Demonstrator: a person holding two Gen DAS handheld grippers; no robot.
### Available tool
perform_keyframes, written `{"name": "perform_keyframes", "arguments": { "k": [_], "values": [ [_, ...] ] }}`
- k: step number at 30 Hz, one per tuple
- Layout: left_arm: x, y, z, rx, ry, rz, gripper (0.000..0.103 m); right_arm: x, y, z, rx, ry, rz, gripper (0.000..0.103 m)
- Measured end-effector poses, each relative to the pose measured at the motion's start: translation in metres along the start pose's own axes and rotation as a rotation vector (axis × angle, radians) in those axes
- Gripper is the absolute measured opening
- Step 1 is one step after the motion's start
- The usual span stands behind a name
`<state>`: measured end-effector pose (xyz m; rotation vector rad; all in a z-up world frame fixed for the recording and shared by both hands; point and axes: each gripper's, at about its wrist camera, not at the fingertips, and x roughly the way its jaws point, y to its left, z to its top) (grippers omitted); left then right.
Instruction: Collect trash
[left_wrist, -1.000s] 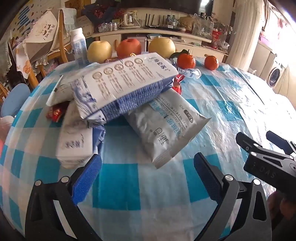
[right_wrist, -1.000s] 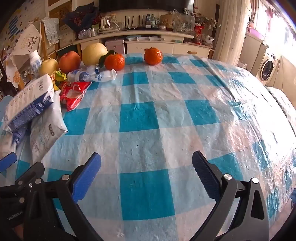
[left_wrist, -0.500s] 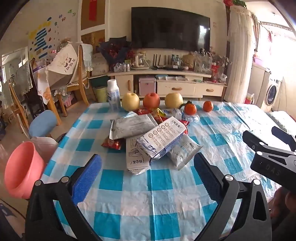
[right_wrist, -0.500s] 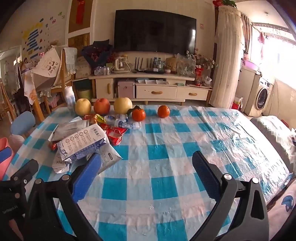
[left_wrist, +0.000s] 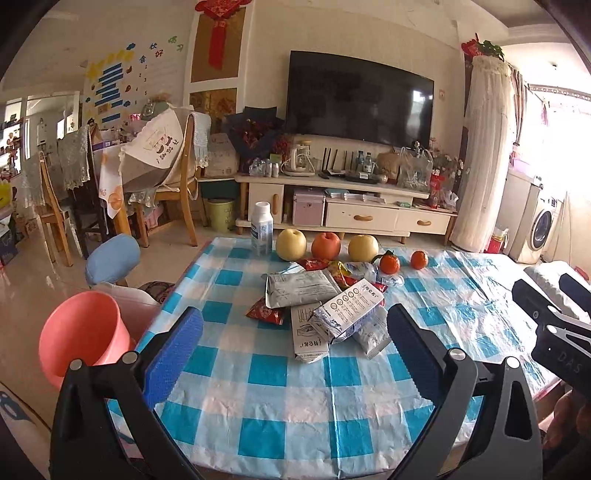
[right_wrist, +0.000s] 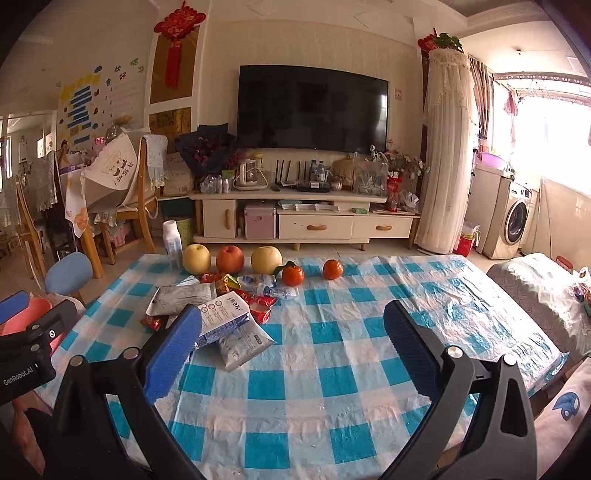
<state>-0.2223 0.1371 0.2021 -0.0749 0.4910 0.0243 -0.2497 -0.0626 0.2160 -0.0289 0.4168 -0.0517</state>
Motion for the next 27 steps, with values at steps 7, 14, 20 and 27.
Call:
{"name": "perform_keyframes", "arguments": {
  "k": [7, 14, 20, 27],
  "values": [
    [-0.020, 0.007, 0.002, -0.014, -0.039, 0.012, 0.098, -0.022, 0.008, 0.004, -0.020, -0.038, -0.001, 0.099],
    [-0.031, 0.008, 0.003, -0.014, -0.055, 0.011, 0.098, -0.033, 0.015, 0.005, -0.036, -0.059, -0.002, 0.099],
    [-0.034, 0.006, 0.003, 0.000, -0.063, 0.015, 0.098, -0.035, 0.016, 0.004, -0.040, -0.066, -0.002, 0.099],
    [-0.034, 0.004, 0.001, 0.004, -0.061, 0.017, 0.098, -0.035, 0.016, 0.003, -0.041, -0.064, -0.002, 0.099]
  ]
}}
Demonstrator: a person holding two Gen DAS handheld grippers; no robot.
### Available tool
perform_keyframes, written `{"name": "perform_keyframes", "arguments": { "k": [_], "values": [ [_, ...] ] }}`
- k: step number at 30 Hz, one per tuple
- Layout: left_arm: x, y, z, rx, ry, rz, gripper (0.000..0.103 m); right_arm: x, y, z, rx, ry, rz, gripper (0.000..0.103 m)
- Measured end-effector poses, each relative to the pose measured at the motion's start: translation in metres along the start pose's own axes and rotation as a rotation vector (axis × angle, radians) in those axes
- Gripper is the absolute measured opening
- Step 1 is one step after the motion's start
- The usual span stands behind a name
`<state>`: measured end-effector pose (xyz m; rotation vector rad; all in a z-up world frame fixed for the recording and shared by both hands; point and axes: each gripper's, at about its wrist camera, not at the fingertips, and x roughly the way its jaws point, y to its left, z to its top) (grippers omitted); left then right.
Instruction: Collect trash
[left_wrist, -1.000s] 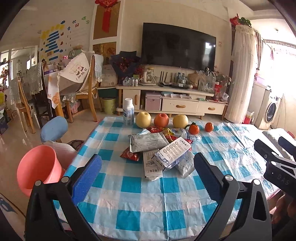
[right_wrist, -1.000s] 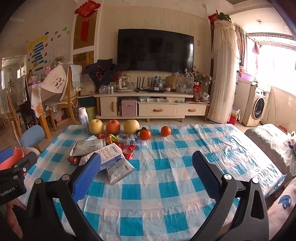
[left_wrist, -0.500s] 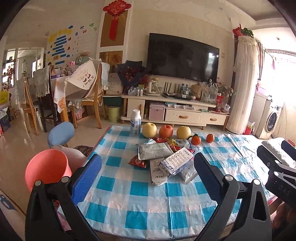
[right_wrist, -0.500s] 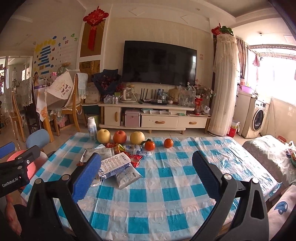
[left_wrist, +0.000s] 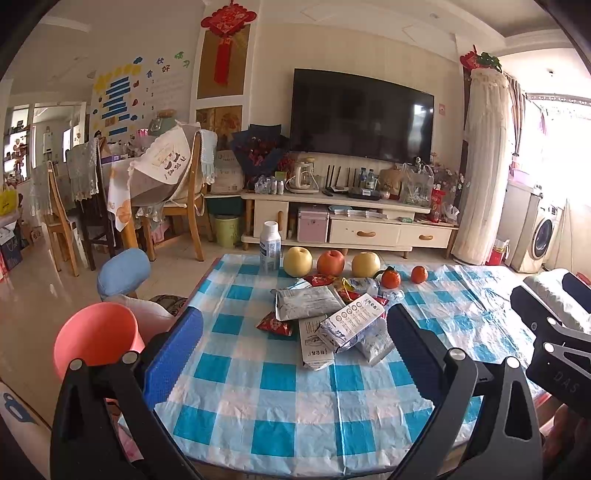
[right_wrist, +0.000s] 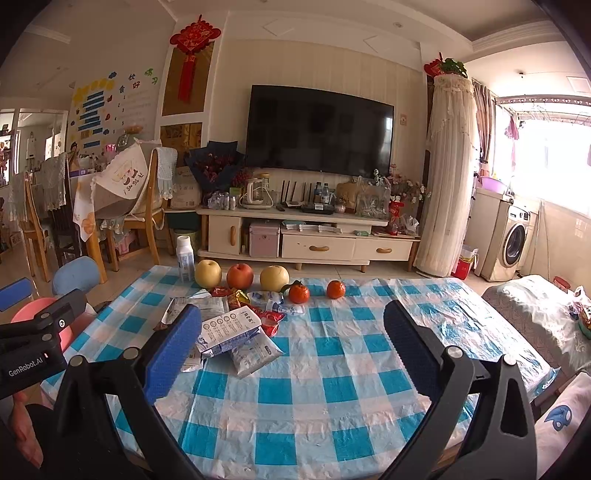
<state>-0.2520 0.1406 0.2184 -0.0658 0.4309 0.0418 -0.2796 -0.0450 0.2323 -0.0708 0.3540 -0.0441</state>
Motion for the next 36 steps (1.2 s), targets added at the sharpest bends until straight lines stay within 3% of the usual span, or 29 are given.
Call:
{"name": "perform_keyframes", "arguments": {
  "k": [20, 36],
  "values": [
    [0.022, -0.007, -0.006, 0.016, 0.050, 0.003, 0.098, 0.021, -0.003, -0.013, -0.013, 0.044, 0.000, 0.099],
    [0.069, -0.009, -0.037, 0.029, 0.123, -0.036, 0.098, 0.071, -0.014, -0.044, -0.005, 0.141, 0.009, 0.099]
  ]
}}
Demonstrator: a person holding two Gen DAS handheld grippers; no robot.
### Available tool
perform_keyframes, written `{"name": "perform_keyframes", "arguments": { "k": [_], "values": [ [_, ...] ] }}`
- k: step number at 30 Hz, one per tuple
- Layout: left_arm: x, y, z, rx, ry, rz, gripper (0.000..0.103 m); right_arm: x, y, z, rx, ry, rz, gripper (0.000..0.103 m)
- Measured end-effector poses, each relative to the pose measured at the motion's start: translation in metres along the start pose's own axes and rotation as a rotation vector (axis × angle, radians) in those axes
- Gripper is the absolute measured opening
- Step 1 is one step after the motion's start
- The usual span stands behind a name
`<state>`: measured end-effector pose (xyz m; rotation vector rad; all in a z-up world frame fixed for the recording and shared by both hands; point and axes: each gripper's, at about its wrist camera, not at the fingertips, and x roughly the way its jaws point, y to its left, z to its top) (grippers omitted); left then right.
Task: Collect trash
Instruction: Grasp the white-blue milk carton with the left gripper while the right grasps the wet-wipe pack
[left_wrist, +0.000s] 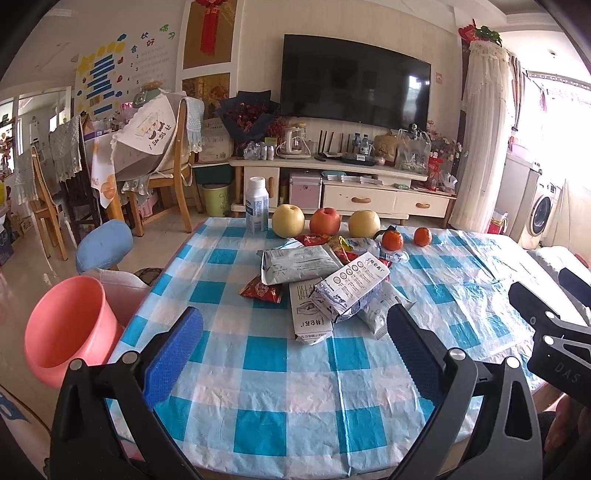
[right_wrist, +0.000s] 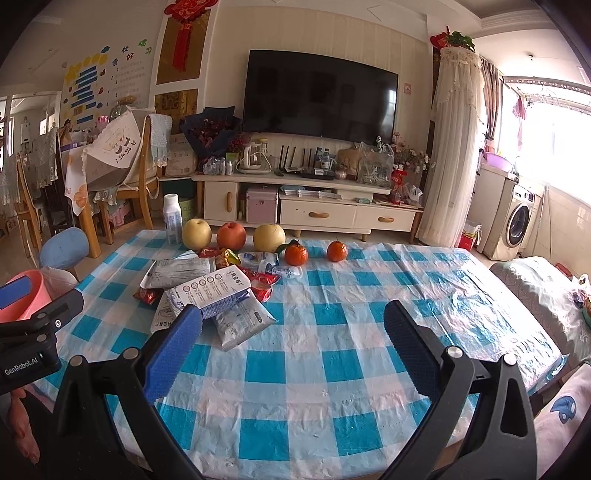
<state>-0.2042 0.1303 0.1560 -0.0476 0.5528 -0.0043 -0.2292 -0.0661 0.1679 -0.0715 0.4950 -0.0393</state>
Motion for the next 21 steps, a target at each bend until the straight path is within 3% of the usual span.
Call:
{"name": "perform_keyframes", "arguments": {
  "k": [9, 15, 21],
  "values": [
    [0.049, -0.002, -0.014, 0.106, 0.062, -0.099, 0.098, 0.062, -0.025, -0.034, 0.076, 0.138, 0.144, 0.099],
    [0.085, -0.001, -0.005, 0.139, 0.090, -0.185, 0.098, 0.106, -0.037, -0.042, 0.187, 0.231, 0.316, 0.099],
    [0.125, -0.031, 0.001, 0.301, 0.124, -0.245, 0.098, 0.144, -0.034, -0.042, 0.290, 0.319, 0.454, 0.099]
  ]
}}
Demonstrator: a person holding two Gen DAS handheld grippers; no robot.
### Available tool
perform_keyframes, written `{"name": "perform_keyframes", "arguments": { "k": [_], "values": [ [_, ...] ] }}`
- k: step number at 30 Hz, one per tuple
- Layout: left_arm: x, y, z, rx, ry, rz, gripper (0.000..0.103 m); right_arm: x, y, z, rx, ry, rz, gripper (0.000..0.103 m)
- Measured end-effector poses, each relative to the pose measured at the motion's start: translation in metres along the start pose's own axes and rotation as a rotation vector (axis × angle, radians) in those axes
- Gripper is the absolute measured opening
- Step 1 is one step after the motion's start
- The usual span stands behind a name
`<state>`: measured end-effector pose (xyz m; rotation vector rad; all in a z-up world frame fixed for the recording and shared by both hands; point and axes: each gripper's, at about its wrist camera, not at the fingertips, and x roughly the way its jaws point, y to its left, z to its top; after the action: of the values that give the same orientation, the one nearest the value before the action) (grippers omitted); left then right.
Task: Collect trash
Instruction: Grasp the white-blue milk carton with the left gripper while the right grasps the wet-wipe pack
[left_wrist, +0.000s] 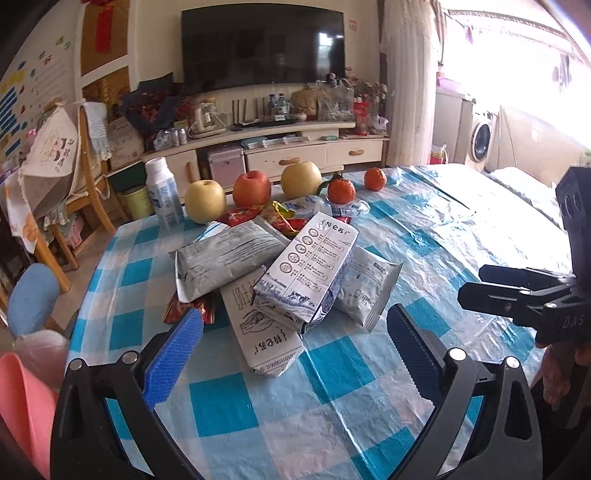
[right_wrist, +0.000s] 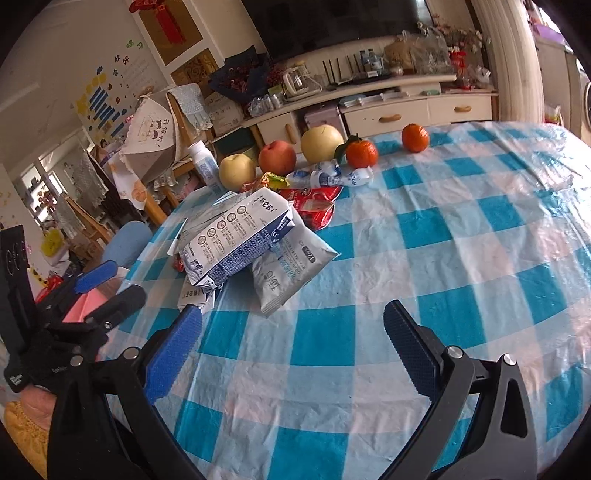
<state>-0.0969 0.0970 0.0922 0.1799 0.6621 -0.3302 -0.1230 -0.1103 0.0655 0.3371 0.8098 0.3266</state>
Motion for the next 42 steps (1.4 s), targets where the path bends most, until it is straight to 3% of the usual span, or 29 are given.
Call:
{"name": "perform_keyframes", "arguments": {
  "k": [6, 12, 21, 23, 29, 38, 42],
  "values": [
    [0.047, -0.019, 0.016, 0.181, 0.037, 0.058, 0.098, 0.021, -0.014, 0.021, 0.039, 0.021, 0.020, 0.099],
    [0.080, -0.020, 0.023, 0.253, 0.077, 0.075, 0.098, 0.045, -0.013, 0.037, 0.007, 0.065, 0.021, 0.098],
    [0.095, -0.011, 0.029, 0.217, 0.105, 0.072, 0.096, 0.083, -0.002, 0.047, -0.119, 0.126, -0.027, 0.091],
    [0.099, -0.012, 0.028, 0.212, 0.121, 0.063, 0.082, 0.088, -0.003, 0.049, -0.134, 0.134, -0.044, 0.091],
    [0.102, -0.007, 0.027, 0.154, 0.138, 0.053, 0.074, 0.100, -0.005, 0.054, -0.138, 0.147, -0.052, 0.091],
    [0.086, 0.027, 0.022, -0.037, 0.147, 0.053, 0.071, 0.113, 0.003, 0.055, -0.193, 0.168, -0.044, 0.094],
    [0.073, 0.049, 0.015, -0.120, 0.136, 0.092, 0.071, 0.117, 0.015, 0.054, -0.248, 0.164, -0.035, 0.094]
  ]
}}
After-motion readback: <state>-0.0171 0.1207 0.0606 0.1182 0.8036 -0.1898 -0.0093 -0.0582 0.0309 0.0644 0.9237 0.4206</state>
